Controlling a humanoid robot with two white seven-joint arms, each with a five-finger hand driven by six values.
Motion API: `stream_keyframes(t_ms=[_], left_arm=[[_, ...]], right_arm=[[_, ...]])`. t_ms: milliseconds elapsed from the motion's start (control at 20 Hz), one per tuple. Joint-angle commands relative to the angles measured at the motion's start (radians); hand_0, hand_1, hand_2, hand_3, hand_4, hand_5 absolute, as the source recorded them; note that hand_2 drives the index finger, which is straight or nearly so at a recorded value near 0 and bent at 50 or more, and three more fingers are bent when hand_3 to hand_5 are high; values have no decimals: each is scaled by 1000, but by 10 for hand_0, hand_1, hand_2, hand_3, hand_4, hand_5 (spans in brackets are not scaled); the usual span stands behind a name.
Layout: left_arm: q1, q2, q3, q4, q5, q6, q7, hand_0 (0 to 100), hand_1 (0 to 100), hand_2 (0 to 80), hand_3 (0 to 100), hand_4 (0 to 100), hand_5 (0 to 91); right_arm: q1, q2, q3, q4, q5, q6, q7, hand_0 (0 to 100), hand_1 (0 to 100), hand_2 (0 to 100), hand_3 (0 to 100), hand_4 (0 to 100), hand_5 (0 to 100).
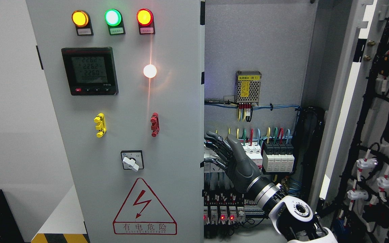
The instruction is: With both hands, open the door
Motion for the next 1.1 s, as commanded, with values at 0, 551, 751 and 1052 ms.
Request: stream_keyframes(t_ms=[0, 551, 751, 1052], left_arm=[[0, 0, -11, 0, -11, 0, 0, 0, 0, 0, 0, 0, 0], [0, 0, -11, 0, -11, 0, 0, 0, 0, 0, 0, 0, 0], [0, 0, -11, 0, -11, 0, 0, 0, 0, 0, 0, 0, 0], [0, 0, -11, 0, -9, 0, 0, 0, 0, 0, 0, 0, 0]], right_arm=[[-6, -22, 0, 29, -12, -1, 1, 190, 0, 0, 0, 0, 0], [-18, -20, 2, 24, -12, 1, 54, 191, 0, 0, 0, 0, 0], [-23, -20, 1, 24, -12, 1, 63, 191, 0, 0, 0, 0, 0], [-41, -20, 3, 26, -12, 1, 83, 191, 0, 0, 0, 0, 0]])
